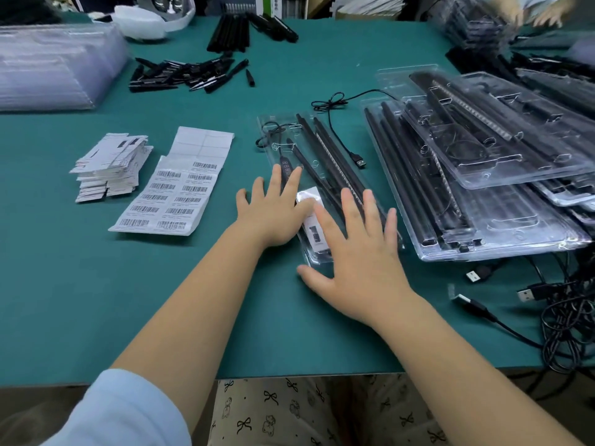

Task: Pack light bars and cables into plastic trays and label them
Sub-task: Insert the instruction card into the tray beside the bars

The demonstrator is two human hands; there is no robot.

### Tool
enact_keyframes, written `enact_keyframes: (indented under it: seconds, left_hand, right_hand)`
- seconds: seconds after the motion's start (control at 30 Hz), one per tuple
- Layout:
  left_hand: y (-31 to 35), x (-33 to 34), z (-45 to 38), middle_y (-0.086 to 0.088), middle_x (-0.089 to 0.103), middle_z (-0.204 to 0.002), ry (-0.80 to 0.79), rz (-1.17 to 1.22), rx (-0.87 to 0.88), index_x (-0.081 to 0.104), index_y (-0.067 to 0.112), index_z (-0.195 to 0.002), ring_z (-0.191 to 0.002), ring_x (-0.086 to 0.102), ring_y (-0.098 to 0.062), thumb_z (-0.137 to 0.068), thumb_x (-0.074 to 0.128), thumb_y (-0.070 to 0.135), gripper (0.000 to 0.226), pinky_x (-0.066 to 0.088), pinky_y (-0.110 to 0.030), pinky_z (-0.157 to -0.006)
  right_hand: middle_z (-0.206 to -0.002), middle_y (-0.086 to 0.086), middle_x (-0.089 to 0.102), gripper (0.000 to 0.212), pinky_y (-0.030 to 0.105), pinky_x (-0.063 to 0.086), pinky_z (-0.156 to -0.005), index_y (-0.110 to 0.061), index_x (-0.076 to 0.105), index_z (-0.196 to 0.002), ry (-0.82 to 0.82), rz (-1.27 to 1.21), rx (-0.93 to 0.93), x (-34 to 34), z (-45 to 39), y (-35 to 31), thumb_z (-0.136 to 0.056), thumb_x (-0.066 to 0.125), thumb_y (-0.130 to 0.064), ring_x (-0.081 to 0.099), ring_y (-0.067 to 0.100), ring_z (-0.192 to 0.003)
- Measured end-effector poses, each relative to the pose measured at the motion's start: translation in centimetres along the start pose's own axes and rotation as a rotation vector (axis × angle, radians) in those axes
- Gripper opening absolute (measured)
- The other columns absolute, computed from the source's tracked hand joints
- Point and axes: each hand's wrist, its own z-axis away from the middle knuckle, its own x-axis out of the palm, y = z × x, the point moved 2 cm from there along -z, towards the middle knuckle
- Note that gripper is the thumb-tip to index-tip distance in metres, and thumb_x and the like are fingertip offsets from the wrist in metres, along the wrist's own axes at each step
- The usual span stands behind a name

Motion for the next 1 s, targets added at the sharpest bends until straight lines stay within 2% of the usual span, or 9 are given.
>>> enact_keyframes:
  seconds: [0.07, 0.17, 0.3, 0.43, 0.6, 0.7, 0.8, 0.9, 1.0]
  left_hand:
    - [0.2, 0.6, 0.5, -0.001, -0.007, -0.161, 0.101, -0.002, -0.001, -0.007, 0.039, -0.150, -0.147, 0.000, -0.026, -0.093, 0.015, 0.059, 0.064, 0.001, -0.051, -0.115]
    - [0.2, 0.6, 0.8, -0.012, 0.013, -0.159, 0.249, 0.072, -0.049, 0.006, 0.022, -0.153, -0.144, 0.012, -0.027, -0.094, 0.024, 0.060, 0.072, 0.008, -0.045, -0.115]
    - [-0.4, -0.4, 0.6, -0.005, 0.038, -0.148, 0.325, 0.161, -0.059, 0.028, 0.020, -0.148, -0.134, 0.028, -0.030, -0.095, 0.036, 0.056, 0.065, 0.020, -0.042, -0.109]
    - [-1.1, -0.2, 1.0, -0.002, 0.026, -0.155, 0.222, 0.160, 0.001, 0.020, 0.028, -0.151, -0.139, 0.019, -0.027, -0.090, 0.037, 0.065, 0.074, 0.016, -0.041, -0.113]
    - [-0.8, -0.1, 1.2, -0.001, 0.006, -0.161, 0.122, 0.098, -0.017, 0.005, 0.024, -0.153, -0.143, 0.008, -0.027, -0.083, 0.035, 0.074, 0.091, 0.011, -0.041, -0.116]
    - [-0.3, -0.3, 1.7, -0.010, 0.009, -0.159, 0.151, 0.107, -0.136, 0.021, 0.007, -0.150, -0.143, 0.008, -0.030, -0.081, 0.040, 0.074, 0.097, 0.014, -0.040, -0.114]
    - [0.0, -0.4, 2.0, -0.009, 0.022, -0.156, 0.203, 0.147, -0.092, 0.047, 0.005, -0.133, -0.140, 0.013, -0.027, -0.084, 0.044, 0.068, 0.080, 0.020, -0.038, -0.110]
    - [-0.2, -0.6, 2.0, -0.005, 0.027, -0.153, 0.194, 0.298, -0.106, 0.054, 0.007, -0.127, -0.139, 0.015, -0.024, -0.084, 0.053, 0.060, 0.068, 0.021, -0.036, -0.109]
    - [-0.4, -1.0, 2.3, -0.002, 0.032, -0.150, 0.259, 0.355, -0.071, 0.044, 0.014, -0.139, -0.136, 0.022, -0.025, -0.082, 0.062, 0.054, 0.072, 0.023, -0.035, -0.108]
  right_hand:
    - [-0.158, 0.004, -0.011, 0.081, 0.054, -0.018, -0.107, -0.038, -0.007, -0.148, -0.050, 0.038, 0.018, 1.5, -0.8, 0.5, -0.082, 0.026, -0.072, -0.018, 0.030, -0.142]
    - [-0.159, 0.004, -0.006, 0.078, 0.053, -0.019, -0.103, -0.035, -0.005, -0.148, -0.051, 0.072, 0.016, 2.5, -0.9, 0.8, -0.080, 0.007, -0.070, -0.013, 0.030, -0.143]
    - [-0.159, 0.005, -0.005, 0.082, 0.052, -0.021, -0.102, -0.028, -0.005, -0.150, -0.067, 0.109, 0.022, 2.5, -1.1, 0.9, -0.078, -0.002, -0.068, -0.012, 0.029, -0.143]
    - [-0.159, 0.003, -0.007, 0.070, 0.052, -0.018, -0.105, -0.028, -0.005, -0.150, -0.074, 0.074, 0.018, 2.4, -0.9, 0.8, -0.086, -0.002, -0.057, -0.012, 0.028, -0.143]
    - [-0.159, 0.000, -0.005, 0.059, 0.047, -0.015, -0.108, -0.025, -0.001, -0.151, -0.053, 0.023, 0.004, 2.5, -1.1, 1.4, -0.097, 0.011, -0.045, -0.011, 0.024, -0.144]
    - [-0.159, -0.002, -0.004, 0.059, 0.045, -0.013, -0.109, -0.023, 0.001, -0.151, -0.046, 0.013, 0.005, 2.5, -1.0, 1.7, -0.097, 0.013, -0.044, -0.010, 0.022, -0.144]
    - [-0.159, -0.002, -0.006, 0.060, 0.045, -0.013, -0.109, -0.023, -0.002, -0.151, -0.041, 0.033, 0.000, 2.5, -1.0, 1.6, -0.096, 0.009, -0.044, -0.010, 0.022, -0.144]
    - [-0.159, -0.003, -0.006, 0.060, 0.043, -0.012, -0.108, -0.025, -0.002, -0.151, -0.029, 0.031, -0.005, 2.5, -1.0, 1.7, -0.095, 0.008, -0.046, -0.009, 0.021, -0.144]
    - [-0.159, -0.006, -0.001, 0.061, 0.039, -0.011, -0.106, -0.029, 0.002, -0.150, 0.001, 0.009, -0.013, 2.3, -1.0, 2.0, -0.094, 0.011, -0.050, -0.005, 0.017, -0.145]
